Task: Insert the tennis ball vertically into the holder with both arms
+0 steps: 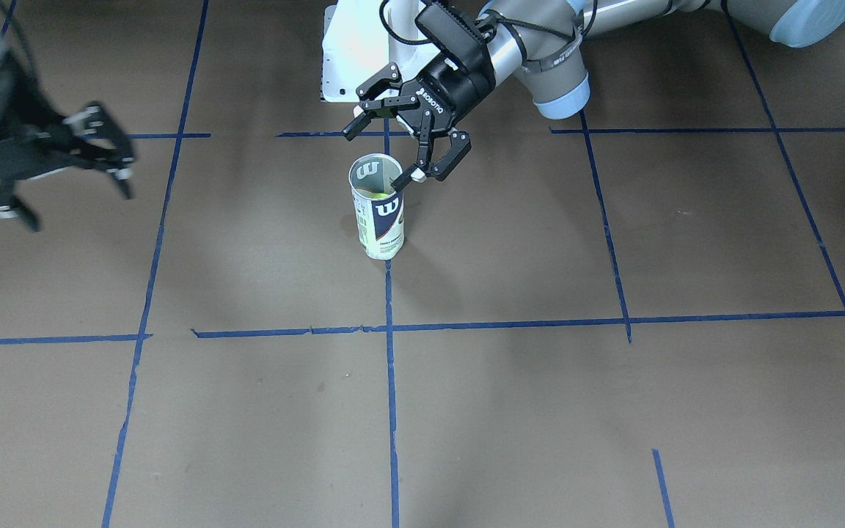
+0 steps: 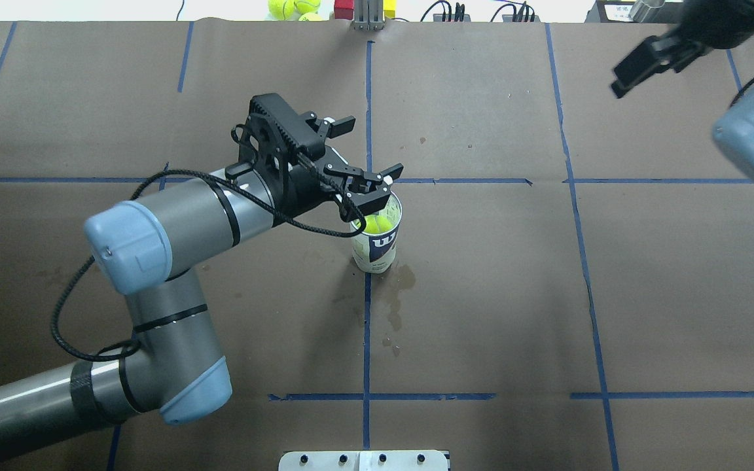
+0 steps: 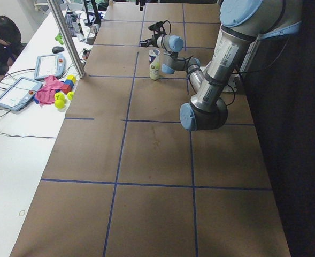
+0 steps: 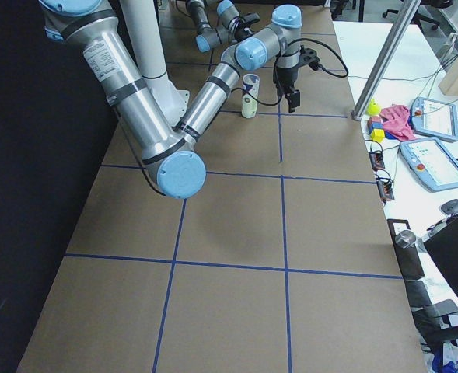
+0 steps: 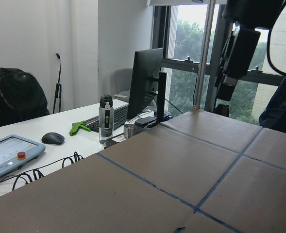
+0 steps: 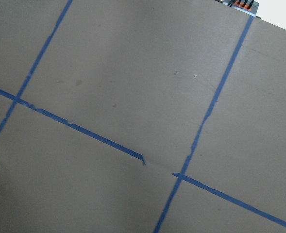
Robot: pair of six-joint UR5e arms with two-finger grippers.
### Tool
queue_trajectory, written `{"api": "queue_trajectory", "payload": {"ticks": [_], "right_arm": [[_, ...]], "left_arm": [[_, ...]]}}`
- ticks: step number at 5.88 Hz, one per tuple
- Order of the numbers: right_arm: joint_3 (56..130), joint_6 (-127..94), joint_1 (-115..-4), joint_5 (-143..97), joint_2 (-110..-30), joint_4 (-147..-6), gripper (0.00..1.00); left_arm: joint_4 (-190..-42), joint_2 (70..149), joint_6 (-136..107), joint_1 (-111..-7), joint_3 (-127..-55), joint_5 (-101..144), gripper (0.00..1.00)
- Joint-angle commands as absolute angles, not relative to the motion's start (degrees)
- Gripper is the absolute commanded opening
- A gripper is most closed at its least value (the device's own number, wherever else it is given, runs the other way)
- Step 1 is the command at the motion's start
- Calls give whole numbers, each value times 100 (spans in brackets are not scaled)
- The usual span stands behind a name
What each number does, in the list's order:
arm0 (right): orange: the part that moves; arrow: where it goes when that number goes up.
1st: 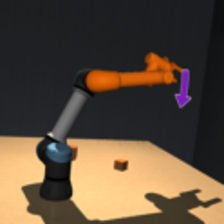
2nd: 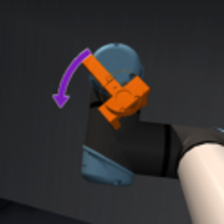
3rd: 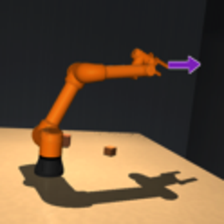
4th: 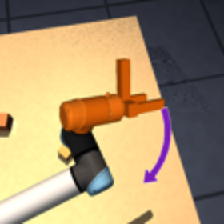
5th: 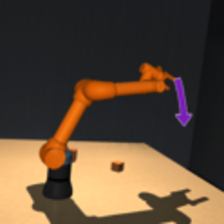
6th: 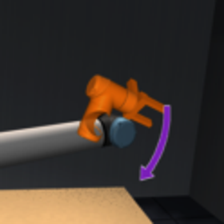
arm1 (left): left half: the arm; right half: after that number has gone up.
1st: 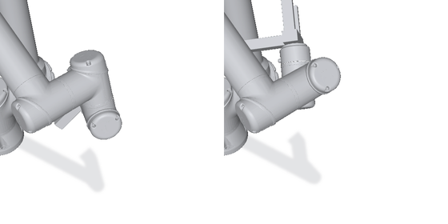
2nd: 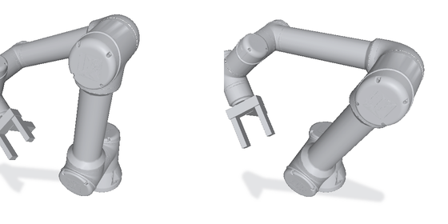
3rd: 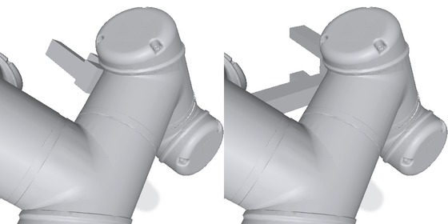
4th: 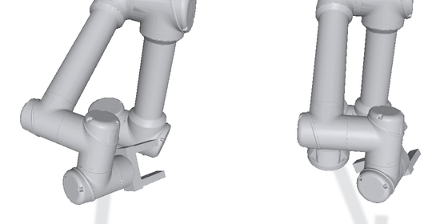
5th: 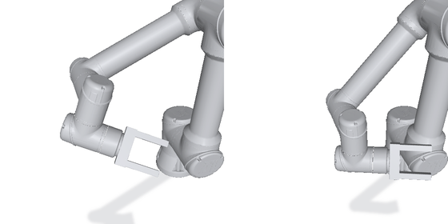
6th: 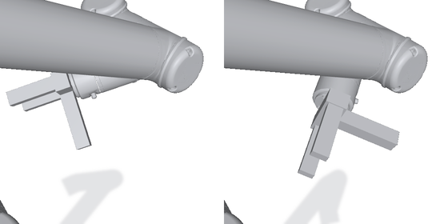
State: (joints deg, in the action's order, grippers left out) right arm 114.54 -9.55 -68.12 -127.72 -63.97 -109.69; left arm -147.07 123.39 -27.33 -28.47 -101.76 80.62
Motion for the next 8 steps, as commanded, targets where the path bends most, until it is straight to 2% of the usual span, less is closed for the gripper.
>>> {"api": "queue_trajectory", "payload": {"ticks": [1,4,6,8], "right_arm": [[11452,878,-7791,-13216,-7438,-10951,99],[11312,2607,-8848,-13351,-8829,-10951,100],[10926,2602,-9218,-13351,-9183,-10951,100],[10724,2593,-9228,-13324,-9535,-10942,100]], "left_arm": [[-12962,12340,-2707,-3511,-10696,8923,100],[-11019,12340,-1191,-4907,-10679,10469,100],[-10486,11956,-1091,-5577,-10540,10740,100],[-9358,11761,677,-6402,-10320,10967,100]]}}
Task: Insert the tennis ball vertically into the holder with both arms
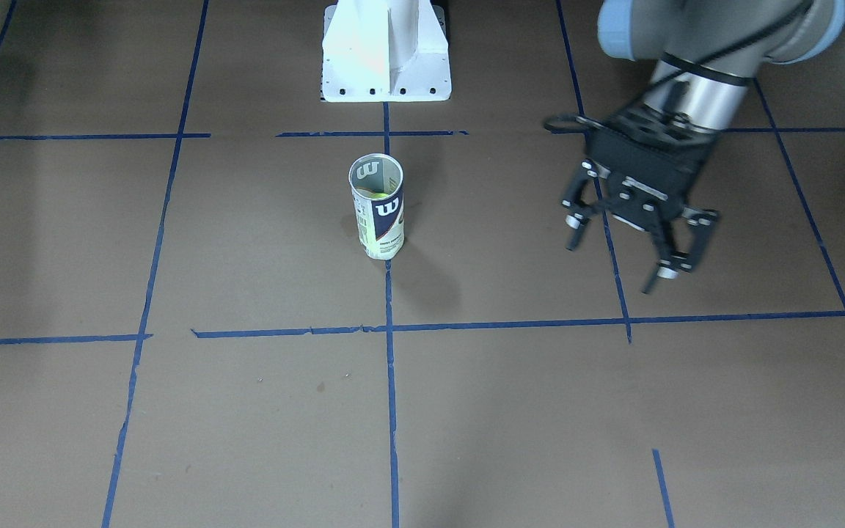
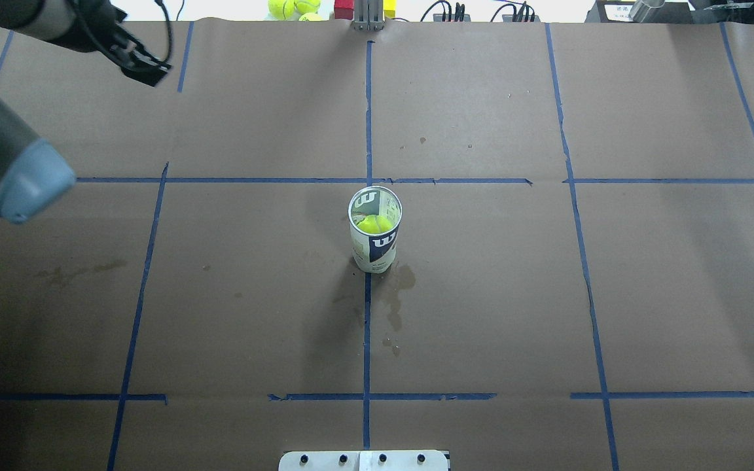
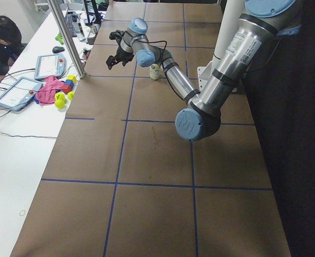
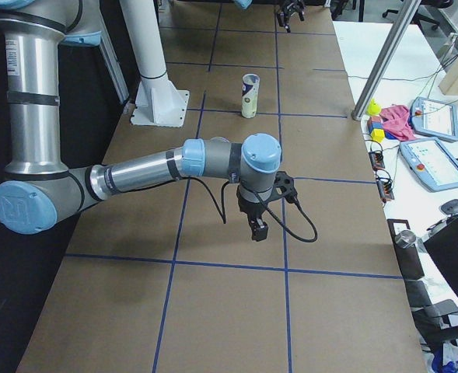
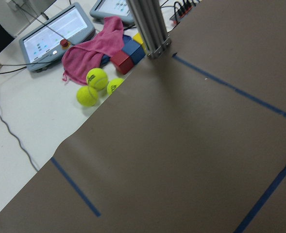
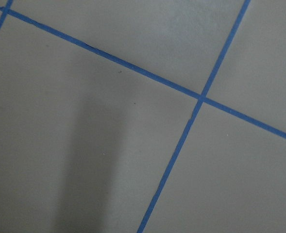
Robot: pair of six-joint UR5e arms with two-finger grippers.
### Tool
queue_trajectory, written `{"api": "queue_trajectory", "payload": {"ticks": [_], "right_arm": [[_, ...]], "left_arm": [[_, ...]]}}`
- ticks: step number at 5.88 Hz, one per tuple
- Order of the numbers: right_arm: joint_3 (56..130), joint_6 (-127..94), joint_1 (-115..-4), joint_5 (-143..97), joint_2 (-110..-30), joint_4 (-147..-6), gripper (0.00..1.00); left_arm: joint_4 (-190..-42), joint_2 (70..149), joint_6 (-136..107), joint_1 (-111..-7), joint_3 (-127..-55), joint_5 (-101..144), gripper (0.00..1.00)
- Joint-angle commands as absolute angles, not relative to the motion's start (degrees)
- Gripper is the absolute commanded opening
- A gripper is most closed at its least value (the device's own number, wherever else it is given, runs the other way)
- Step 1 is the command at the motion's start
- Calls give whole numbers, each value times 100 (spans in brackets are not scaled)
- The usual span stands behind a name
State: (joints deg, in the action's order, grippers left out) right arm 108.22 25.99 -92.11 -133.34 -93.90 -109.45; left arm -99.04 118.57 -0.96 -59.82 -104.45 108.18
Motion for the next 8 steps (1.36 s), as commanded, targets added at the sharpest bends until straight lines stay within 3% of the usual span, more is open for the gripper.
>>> {"api": "queue_trajectory", "payload": {"ticks": [1,3,5,8], "right_arm": [[10427,2584,-9229,-13333,-9545,-10942,100],[10275,2575,-9229,-13342,-9597,-10907,100],[10266,2593,-9289,-13342,-9598,-10733,100],[10274,2584,-9290,-13350,-9633,-10714,100]], "left_arm": [[-8777,11516,590,-7216,-10136,12126,100],[-8552,10726,360,-8478,-9416,13086,100],[-8997,9210,405,-8631,-9299,13070,100],[-9193,8632,396,-8648,-9517,13113,100]]}}
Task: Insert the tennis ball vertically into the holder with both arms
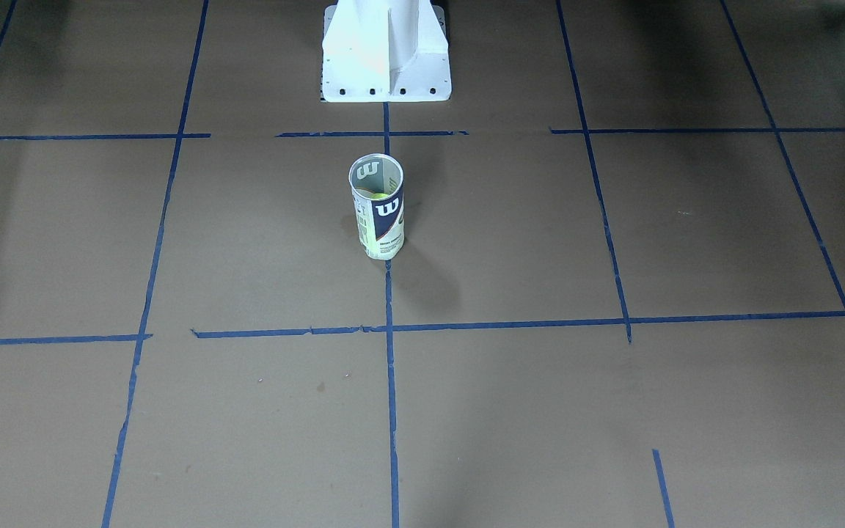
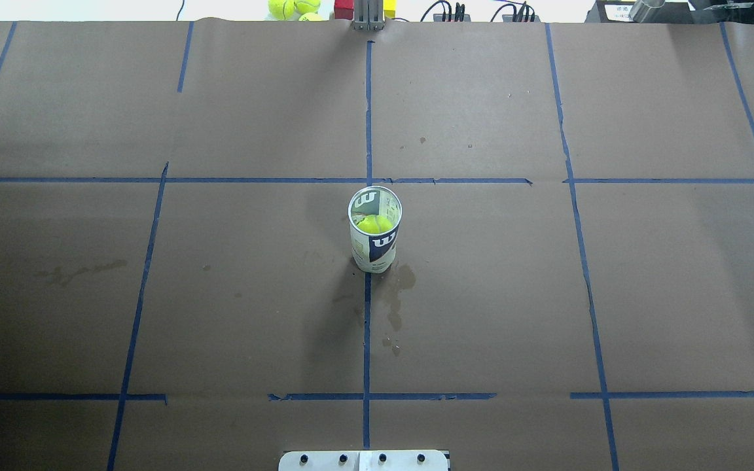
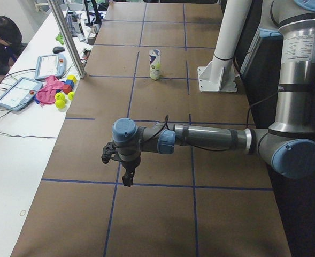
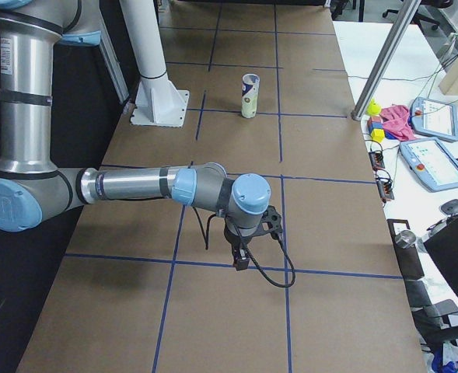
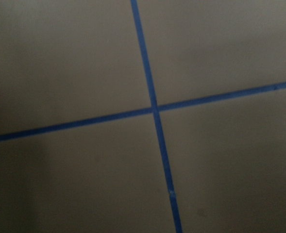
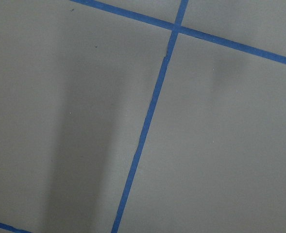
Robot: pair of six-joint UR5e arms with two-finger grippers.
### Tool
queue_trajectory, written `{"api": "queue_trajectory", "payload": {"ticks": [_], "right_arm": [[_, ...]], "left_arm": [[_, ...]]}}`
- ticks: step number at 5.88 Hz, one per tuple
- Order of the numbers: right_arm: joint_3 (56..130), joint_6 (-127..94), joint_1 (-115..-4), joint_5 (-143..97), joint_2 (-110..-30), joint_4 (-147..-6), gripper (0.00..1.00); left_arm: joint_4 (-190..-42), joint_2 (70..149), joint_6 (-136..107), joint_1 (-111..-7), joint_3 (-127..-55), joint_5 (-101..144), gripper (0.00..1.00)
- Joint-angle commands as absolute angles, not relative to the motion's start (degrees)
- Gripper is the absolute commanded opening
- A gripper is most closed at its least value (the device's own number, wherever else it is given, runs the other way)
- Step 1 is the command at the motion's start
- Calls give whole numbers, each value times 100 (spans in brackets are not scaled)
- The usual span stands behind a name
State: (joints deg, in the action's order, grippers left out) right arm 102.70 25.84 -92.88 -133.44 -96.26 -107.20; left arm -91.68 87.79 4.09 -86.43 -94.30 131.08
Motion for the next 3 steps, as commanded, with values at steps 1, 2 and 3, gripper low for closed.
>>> {"api": "queue_trajectory", "payload": {"ticks": [1,2,3], "right_arm": [[10301,2575,-9290,-13359,-9615,-10705,100],[10327,2619,-9290,-13385,-9633,-10705,100],[10310,2637,-9281,-13368,-9642,-10714,100]], "left_arm": [[-9193,8640,396,-8640,-9545,13122,100],[-9211,8648,422,-8631,-9545,13113,100],[-9211,8657,422,-8622,-9641,13105,100]]}}
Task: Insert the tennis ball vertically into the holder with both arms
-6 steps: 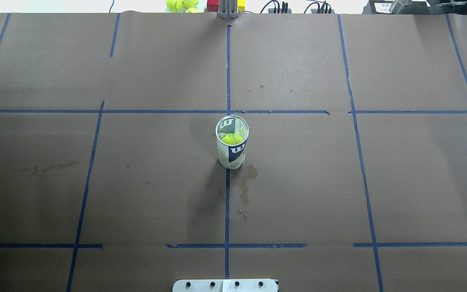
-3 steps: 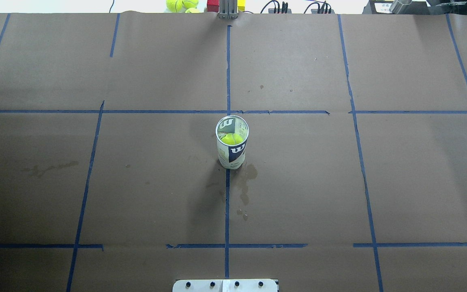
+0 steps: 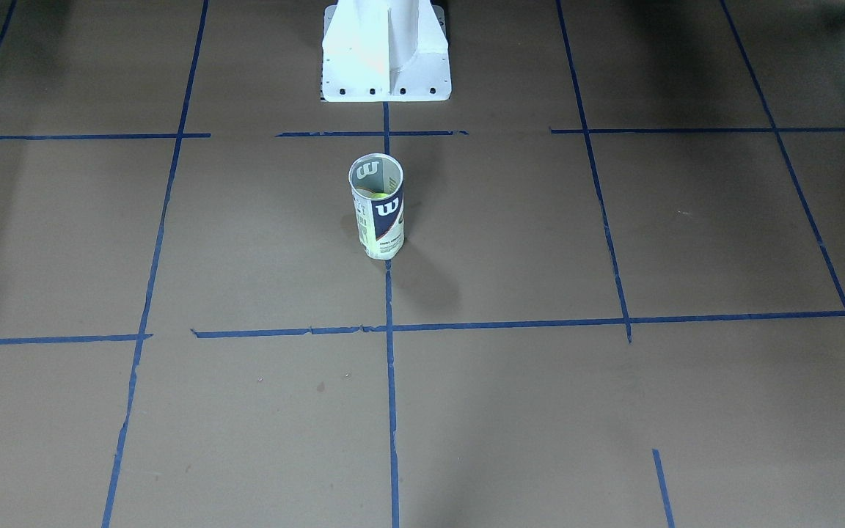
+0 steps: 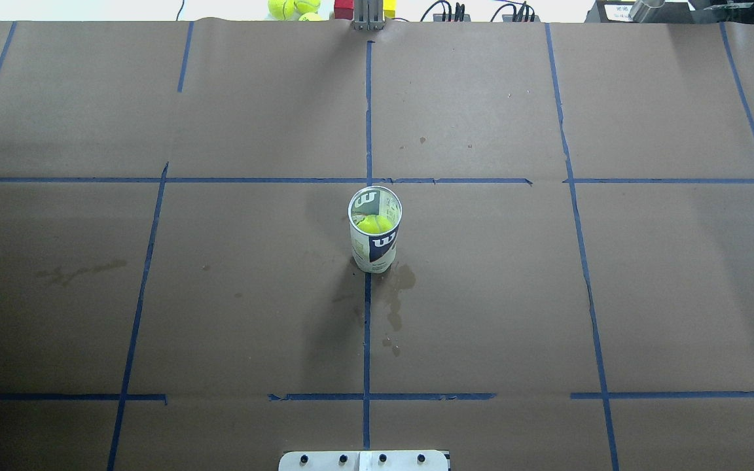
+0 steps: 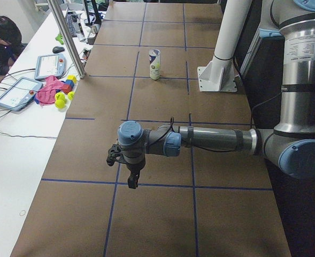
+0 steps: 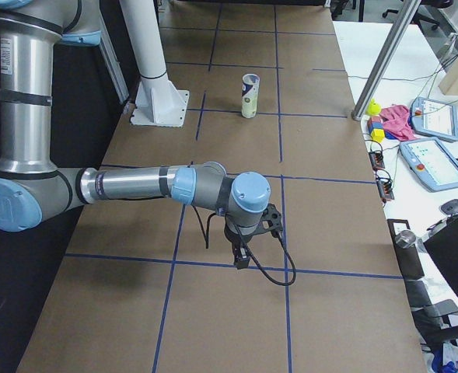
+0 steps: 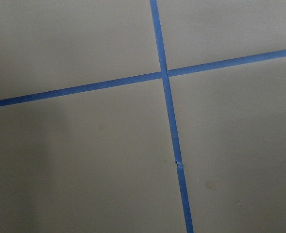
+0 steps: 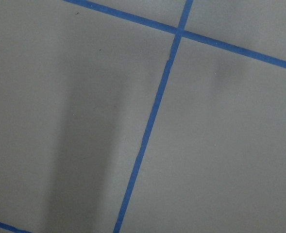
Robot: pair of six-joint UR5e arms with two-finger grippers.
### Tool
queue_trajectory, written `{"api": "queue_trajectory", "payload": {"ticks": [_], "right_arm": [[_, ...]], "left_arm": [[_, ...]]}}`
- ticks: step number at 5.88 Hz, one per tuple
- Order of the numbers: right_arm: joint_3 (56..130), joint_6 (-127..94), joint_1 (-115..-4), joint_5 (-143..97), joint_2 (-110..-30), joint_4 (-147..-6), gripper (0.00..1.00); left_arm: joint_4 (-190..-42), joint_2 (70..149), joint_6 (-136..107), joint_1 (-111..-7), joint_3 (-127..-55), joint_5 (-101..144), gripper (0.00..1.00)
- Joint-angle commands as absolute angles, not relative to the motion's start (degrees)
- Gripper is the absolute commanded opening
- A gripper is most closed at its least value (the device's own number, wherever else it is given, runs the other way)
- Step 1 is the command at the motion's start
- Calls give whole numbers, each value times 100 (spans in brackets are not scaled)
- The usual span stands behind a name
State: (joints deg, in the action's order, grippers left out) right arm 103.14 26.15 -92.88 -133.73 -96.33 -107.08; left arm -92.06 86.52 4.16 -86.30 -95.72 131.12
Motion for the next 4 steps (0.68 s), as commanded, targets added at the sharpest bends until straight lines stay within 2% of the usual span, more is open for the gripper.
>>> {"api": "queue_trajectory", "payload": {"ticks": [1,4], "right_arm": [[10318,2628,-9281,-13386,-9746,-10705,100],[10318,2602,-9281,-13386,-9756,-10705,100]], "left_arm": [[-9202,8640,422,-8622,-9685,13104,100],[-9202,8561,431,-8622,-9694,13104,100]]}}
